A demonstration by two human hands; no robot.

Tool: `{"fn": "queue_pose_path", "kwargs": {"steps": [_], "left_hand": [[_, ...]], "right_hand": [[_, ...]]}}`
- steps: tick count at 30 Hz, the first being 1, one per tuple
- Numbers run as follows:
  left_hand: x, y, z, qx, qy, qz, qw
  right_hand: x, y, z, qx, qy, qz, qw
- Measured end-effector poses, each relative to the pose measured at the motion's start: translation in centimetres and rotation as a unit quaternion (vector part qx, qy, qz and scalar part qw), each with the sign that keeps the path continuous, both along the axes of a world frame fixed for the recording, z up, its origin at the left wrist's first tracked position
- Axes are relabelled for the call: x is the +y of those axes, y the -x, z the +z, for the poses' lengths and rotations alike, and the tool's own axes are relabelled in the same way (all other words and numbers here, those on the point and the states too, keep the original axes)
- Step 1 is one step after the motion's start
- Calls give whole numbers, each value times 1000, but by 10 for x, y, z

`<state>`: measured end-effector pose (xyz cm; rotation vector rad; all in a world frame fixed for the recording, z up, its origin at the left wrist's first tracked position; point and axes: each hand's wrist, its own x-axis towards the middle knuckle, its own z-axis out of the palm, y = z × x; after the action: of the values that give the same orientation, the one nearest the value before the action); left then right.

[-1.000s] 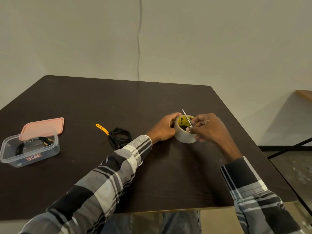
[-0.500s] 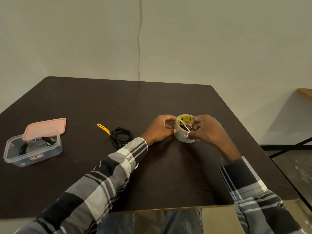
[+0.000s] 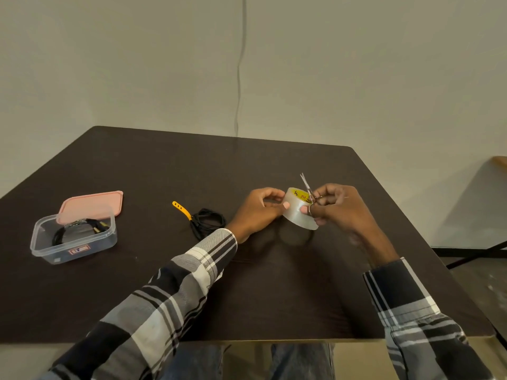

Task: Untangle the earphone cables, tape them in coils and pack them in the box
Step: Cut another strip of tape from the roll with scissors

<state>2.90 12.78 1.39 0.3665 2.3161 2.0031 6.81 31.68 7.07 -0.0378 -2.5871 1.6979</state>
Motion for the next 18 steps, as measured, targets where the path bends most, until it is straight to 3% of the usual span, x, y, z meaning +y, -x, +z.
{"fn": "queue_pose_path", "kwargs": {"steps": [5, 8, 14, 18], "left_hand": [[-10, -3, 10, -4, 4, -31, 1000], [-16, -4, 15, 17, 51, -53, 997], [-26, -7, 20, 85, 183, -28, 979], [-30, -11, 19, 128, 222, -23, 966]], "right_hand": [[-12, -2, -2, -17, 144, -27, 989], [-20, -2, -6, -30, 202, -37, 978], [-37, 1, -11, -28, 233, -44, 971], [-45, 2, -12, -27, 250, -52, 966]]}}
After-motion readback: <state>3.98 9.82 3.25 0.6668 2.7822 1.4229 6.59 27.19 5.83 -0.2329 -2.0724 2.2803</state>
